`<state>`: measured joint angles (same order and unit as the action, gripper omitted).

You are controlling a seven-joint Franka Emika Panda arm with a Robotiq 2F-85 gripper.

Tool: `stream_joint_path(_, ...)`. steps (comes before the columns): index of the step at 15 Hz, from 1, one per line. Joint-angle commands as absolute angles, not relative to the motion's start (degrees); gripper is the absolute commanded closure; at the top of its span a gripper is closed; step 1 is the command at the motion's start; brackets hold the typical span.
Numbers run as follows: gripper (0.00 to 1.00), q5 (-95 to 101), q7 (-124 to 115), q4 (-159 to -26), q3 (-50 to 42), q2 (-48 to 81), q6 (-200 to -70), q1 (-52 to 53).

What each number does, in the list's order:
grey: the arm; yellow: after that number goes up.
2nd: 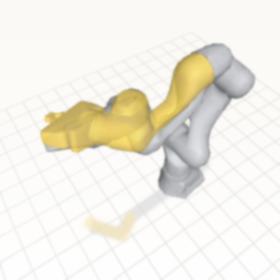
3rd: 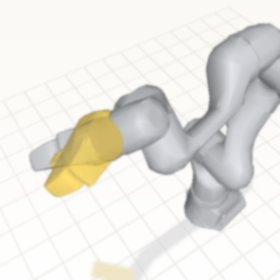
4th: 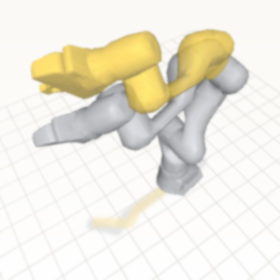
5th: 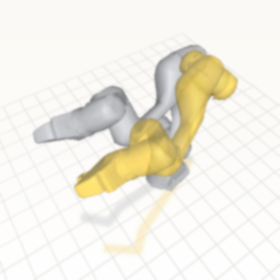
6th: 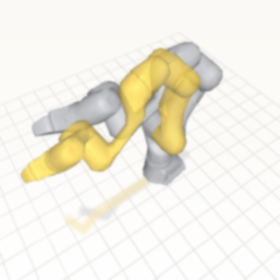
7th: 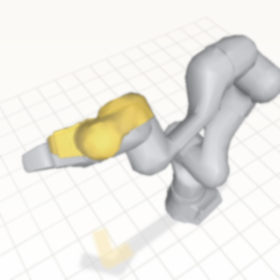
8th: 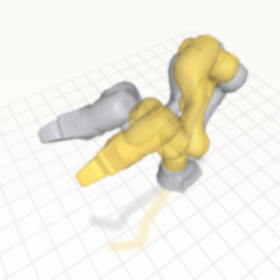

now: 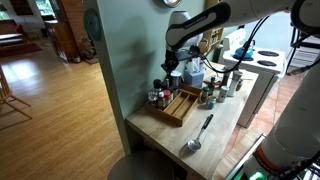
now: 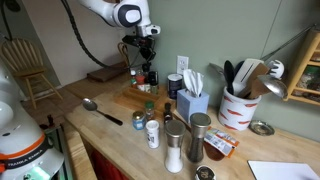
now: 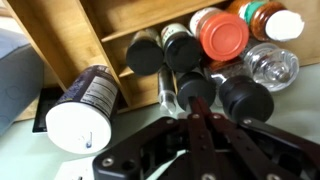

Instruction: Pick up the silver long object and put it behind the spice bottle with a black lid in the wooden tray

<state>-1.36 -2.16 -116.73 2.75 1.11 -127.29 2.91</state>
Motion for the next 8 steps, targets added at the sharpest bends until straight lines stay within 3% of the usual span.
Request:
stream_joint_path(1,0.72,-0.6,-3.1,-117.7,1.6,-4.0,-116.8,1.8)
stream_joint_path(8,0.21,-0.8,-1.9,-121.3,-1.6,-14.8,-103.4,-1.5)
